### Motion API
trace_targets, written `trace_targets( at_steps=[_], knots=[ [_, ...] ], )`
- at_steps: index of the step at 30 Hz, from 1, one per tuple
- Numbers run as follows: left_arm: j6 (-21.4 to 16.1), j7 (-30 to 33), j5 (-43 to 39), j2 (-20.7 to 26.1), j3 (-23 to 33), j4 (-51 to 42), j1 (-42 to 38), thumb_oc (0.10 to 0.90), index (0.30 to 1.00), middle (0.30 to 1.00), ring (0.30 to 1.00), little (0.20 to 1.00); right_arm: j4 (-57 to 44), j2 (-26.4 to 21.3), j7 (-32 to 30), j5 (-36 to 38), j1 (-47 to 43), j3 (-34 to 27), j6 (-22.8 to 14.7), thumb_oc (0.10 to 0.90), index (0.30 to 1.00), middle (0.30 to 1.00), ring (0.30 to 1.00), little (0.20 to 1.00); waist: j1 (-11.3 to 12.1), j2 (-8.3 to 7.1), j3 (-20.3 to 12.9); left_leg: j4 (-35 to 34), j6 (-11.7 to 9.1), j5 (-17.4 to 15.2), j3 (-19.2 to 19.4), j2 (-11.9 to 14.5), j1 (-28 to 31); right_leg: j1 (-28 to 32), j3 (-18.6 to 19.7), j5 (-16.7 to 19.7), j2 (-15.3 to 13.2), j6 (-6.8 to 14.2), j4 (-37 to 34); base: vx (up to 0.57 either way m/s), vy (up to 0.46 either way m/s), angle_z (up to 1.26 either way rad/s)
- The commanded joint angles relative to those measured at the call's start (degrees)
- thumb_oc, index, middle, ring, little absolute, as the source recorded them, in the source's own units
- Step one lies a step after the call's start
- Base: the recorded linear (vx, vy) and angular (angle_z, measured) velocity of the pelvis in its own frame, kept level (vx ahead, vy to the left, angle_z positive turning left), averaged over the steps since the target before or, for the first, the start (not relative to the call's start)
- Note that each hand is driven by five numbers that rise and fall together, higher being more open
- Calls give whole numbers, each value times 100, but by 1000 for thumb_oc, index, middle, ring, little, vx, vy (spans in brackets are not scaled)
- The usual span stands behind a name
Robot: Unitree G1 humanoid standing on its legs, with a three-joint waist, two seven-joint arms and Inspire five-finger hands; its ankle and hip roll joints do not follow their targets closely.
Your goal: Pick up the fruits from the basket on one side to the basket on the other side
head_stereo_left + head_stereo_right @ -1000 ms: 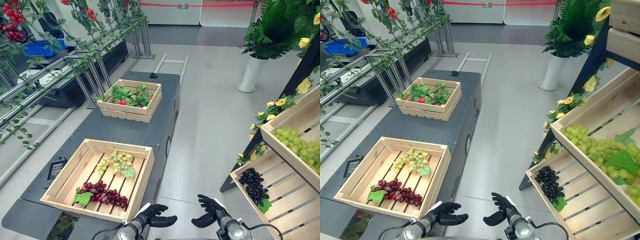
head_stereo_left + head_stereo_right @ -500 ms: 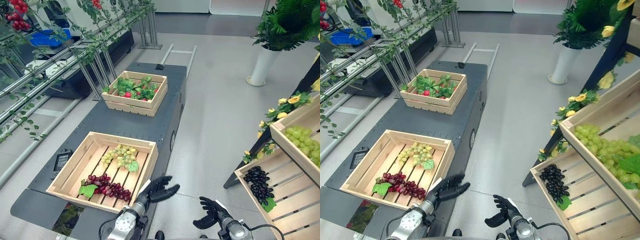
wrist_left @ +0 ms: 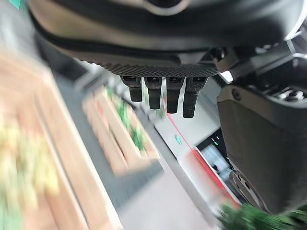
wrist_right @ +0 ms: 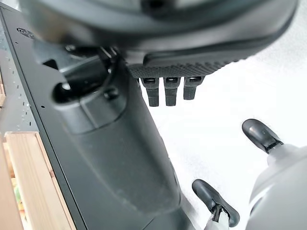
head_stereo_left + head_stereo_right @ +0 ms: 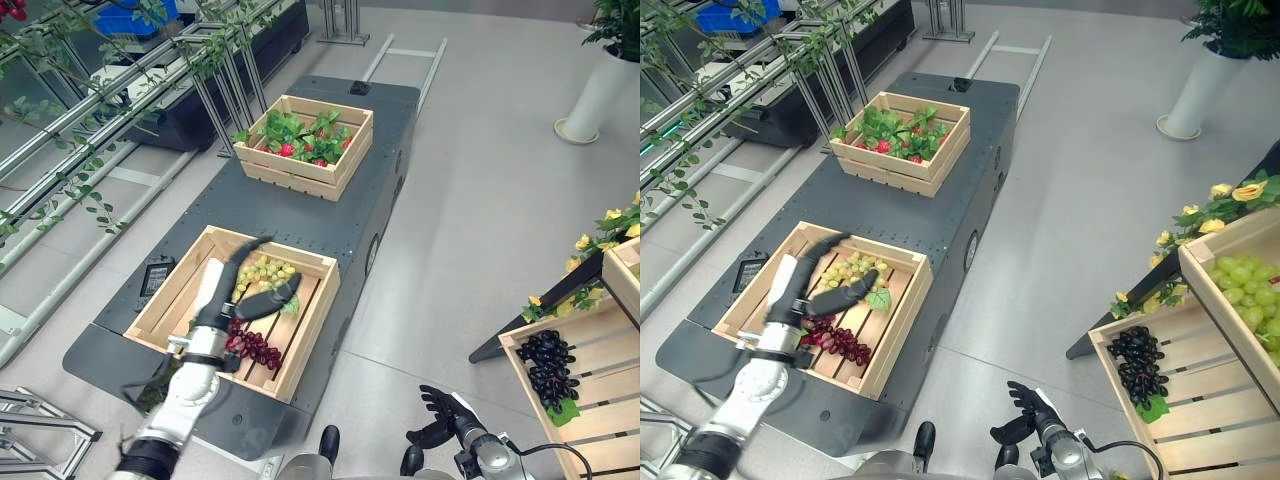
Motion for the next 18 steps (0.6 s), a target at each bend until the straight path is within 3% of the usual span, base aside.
trace_targets(
  at_steps=[1,7,12,18],
  knots=[
    [239,1484,1486,822,40,-16,-1209,800,900,900,900,900,-335,-117,-386,165,-506,-91,-421,800,900,900,900,900,31,-202,417,394,163,-475,294,-366,-152,-401,168,-836,-168,-321,1340,-98,97,22],
    [588,2720,1943,1499,72,786,-1629,800,900,900,900,900,-159,-370,-477,254,-969,30,-548,800,900,900,900,900,193,-198,1000,1058,43,-526,289,-372,-695,-715,5,-1027,-171,-462,1815,-73,45,22],
    [1050,3048,2242,1817,-248,1479,-2091,800,900,900,900,900,-200,-477,-550,344,-1251,177,-624,800,900,900,900,900,189,-221,1310,1599,-4,-571,478,-332,-1220,-1066,-43,-1168,-162,-580,2243,-102,69,1],
    [1858,3412,2866,2233,-807,2169,-2765,800,900,900,900,900,-90,-662,-624,332,-1674,125,-489,800,900,900,900,900,135,-248,1675,2837,84,-946,729,-236,-1993,-1665,45,-1580,-315,-778,3437,-50,114,10]
  ],
)
